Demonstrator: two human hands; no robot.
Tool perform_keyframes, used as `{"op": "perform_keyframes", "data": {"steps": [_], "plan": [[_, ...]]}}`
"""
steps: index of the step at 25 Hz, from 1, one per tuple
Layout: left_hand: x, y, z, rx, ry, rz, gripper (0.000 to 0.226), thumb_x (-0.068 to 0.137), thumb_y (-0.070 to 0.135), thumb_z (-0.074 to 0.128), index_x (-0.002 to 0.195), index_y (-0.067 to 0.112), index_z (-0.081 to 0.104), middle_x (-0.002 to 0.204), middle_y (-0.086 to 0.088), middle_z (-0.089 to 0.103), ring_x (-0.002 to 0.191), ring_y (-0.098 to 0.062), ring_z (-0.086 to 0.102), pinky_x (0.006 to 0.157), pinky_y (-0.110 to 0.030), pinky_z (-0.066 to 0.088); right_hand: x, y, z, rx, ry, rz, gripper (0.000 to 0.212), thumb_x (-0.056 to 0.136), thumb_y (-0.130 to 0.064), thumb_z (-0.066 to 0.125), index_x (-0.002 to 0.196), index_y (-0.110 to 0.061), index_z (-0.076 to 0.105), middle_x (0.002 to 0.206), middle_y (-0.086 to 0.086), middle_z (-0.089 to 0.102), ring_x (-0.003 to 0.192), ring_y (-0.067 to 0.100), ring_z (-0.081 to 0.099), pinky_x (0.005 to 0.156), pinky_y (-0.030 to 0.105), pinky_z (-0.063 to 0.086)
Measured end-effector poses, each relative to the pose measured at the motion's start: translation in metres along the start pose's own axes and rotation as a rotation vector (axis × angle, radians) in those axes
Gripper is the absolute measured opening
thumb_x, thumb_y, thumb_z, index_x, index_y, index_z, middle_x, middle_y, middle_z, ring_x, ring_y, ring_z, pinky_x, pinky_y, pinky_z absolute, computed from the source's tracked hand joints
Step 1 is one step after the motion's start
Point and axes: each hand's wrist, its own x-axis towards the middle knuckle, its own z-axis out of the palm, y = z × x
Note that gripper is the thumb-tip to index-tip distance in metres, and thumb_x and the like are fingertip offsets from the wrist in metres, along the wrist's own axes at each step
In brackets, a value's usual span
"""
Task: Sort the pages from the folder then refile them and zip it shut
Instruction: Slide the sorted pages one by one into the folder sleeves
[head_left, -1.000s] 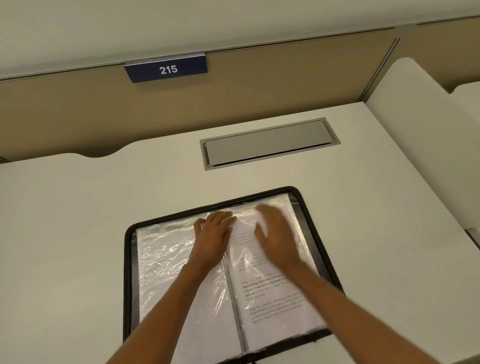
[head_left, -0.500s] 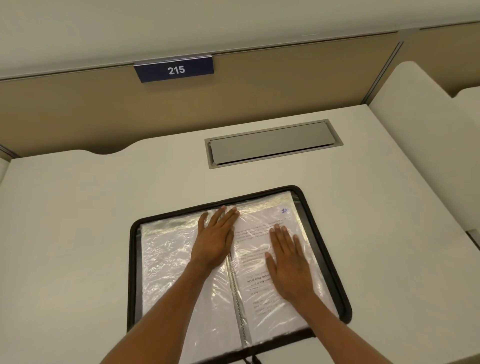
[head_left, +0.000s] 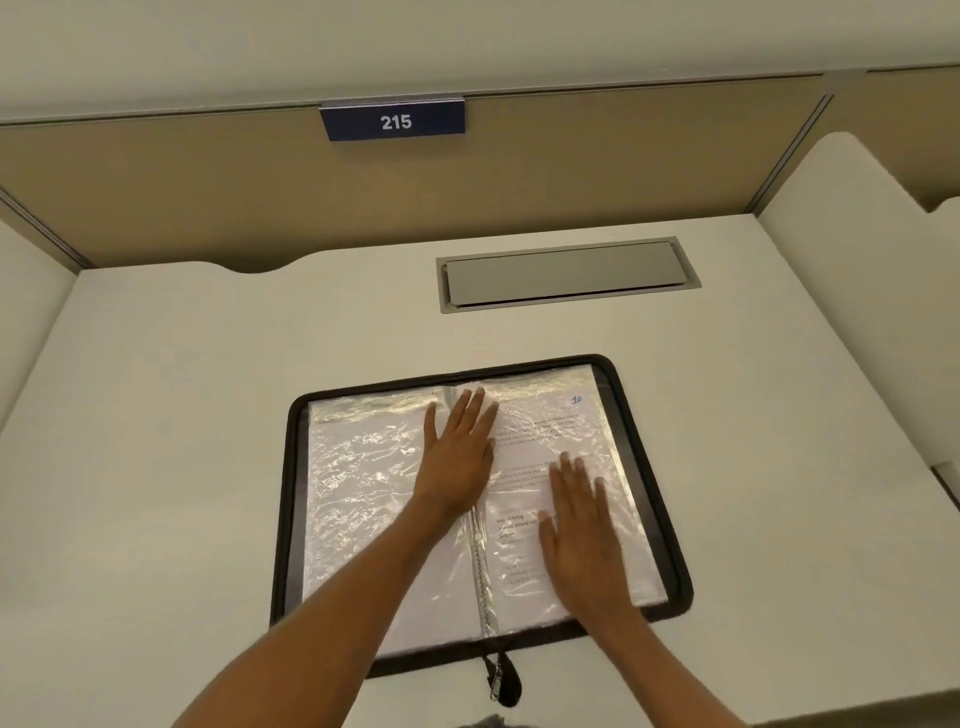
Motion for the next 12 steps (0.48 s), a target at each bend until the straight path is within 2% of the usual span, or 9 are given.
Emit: {"op": "perform_keyframes", "data": {"steps": [3,5,8,12], "plan": [[-0.058,0.032,0.015,-0.040,0.018,0.008,0.055,0.112,0.040,0.024,0.166,0.028,0.019,0.173,0.005,0.002,0.160,-0.013,-0.006,0.128,-0.051,-0.010,-0.026,-0.010,0.021,-0.040,-0.056,-0.051,0.062,0.109,-0.035,0.030,0.164,-0.014,0.010,0.173,0.003,0.003,0.159,0.018,0.001,0.127,0.048,0.017],[-0.085,0.036,0.028,-0.018,-0.001,-0.014,0.056,0.112,0.042,0.022,0.166,0.028,0.020,0.174,0.004,0.002,0.161,-0.014,-0.006,0.128,-0.052,-0.007,-0.034,-0.003,0.024,-0.048,-0.079,0.001,0.061,0.110,-0.037,0.025,0.164,-0.014,0.011,0.172,0.002,0.005,0.159,0.017,0.002,0.126,0.048,0.019],[-0.103,0.026,0.033,0.024,-0.026,-0.040,0.056,0.113,0.046,0.018,0.167,0.032,0.010,0.174,0.004,-0.003,0.160,-0.015,-0.010,0.128,-0.055,-0.006,-0.040,0.018,0.013,-0.020,-0.046,0.120,0.062,0.109,-0.039,0.023,0.164,-0.014,0.012,0.172,0.003,0.009,0.159,0.015,0.005,0.127,0.048,0.019],[-0.125,-0.001,0.023,-0.003,0.007,-0.144,0.057,0.112,0.044,0.017,0.167,0.031,0.008,0.175,0.003,-0.003,0.160,-0.013,-0.012,0.129,-0.053,-0.004,-0.049,0.043,-0.005,-0.062,-0.013,0.250,0.065,0.107,-0.045,0.023,0.163,-0.013,0.017,0.170,0.008,0.019,0.158,0.021,0.014,0.128,0.049,0.017]]}}
